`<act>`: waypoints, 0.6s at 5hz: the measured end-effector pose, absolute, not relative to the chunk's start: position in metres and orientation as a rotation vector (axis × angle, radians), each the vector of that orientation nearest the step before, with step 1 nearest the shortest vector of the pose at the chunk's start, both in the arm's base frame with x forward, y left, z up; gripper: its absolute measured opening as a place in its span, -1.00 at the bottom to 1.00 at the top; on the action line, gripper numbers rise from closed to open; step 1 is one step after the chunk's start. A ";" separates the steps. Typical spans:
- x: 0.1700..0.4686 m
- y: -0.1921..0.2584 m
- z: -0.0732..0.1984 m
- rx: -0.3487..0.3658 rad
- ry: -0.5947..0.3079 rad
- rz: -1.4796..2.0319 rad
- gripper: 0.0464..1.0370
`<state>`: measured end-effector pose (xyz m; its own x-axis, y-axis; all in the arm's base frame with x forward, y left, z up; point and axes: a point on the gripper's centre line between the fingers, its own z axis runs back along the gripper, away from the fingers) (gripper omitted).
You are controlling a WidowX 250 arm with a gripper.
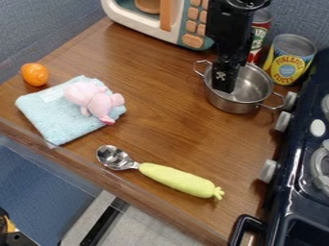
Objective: Take the orange object and put it in the pot
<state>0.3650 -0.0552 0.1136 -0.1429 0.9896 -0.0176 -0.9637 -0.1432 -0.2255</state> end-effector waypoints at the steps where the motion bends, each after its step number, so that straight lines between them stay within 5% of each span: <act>1: 0.361 -0.054 0.101 -0.144 -0.163 1.705 0.93; 3: 0.333 0.008 0.130 -0.157 -0.246 1.768 0.93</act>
